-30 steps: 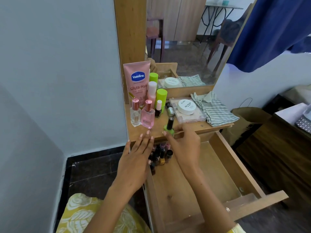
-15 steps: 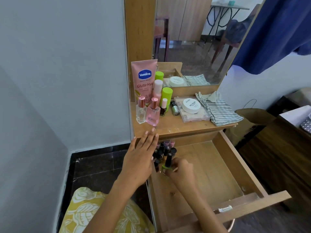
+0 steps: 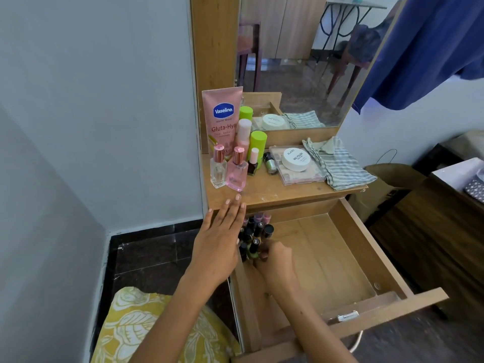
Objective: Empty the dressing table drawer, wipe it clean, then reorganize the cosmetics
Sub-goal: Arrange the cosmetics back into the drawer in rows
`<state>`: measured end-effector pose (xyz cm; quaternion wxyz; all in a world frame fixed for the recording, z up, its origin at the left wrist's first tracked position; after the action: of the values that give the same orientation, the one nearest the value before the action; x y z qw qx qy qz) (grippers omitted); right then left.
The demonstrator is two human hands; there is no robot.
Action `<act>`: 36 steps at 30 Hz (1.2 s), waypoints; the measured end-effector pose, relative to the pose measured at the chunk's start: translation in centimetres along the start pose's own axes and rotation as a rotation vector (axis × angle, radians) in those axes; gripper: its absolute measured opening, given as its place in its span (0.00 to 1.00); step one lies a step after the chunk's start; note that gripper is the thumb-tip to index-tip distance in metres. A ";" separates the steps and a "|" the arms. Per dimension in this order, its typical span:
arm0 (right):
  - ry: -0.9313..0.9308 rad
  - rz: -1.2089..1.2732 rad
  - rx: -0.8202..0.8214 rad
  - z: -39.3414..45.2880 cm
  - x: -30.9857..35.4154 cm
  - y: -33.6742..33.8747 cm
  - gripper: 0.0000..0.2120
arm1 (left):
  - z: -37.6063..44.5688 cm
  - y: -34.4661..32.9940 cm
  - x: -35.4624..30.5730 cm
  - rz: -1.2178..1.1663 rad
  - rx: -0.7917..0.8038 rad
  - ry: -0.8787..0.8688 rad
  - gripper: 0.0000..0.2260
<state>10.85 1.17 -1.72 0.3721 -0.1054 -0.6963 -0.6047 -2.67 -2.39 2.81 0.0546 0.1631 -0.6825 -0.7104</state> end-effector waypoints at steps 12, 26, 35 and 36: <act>0.025 -0.103 -0.088 -1.3 1.0 4.0 0.09 | 0.2 1.4 -1.3 0.018 0.077 0.048 0.31; 0.395 -0.050 -0.412 8.1 4.6 7.0 0.20 | 1.3 3.5 -1.8 0.035 0.192 0.043 0.26; 0.446 -0.243 -0.359 10.3 5.7 6.6 0.28 | 1.0 3.1 -1.9 0.037 0.146 0.055 0.25; 0.449 -0.242 -0.382 10.3 5.8 6.6 0.25 | 1.0 3.1 -1.9 0.036 0.146 0.054 0.25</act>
<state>6.66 10.54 7.12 0.4155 0.0465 -0.4780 -0.7725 -1.67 -1.06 6.20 0.0738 0.1734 -0.7334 -0.6531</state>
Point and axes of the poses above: each hand's wrist, its own z-axis towards the middle knuckle, its own y-axis out of the back of the hand, x = y × z, the point moved 1 cm from there along z, towards the middle knuckle, and after that the axes turned 15 degrees about y, right-handed, at the moved point
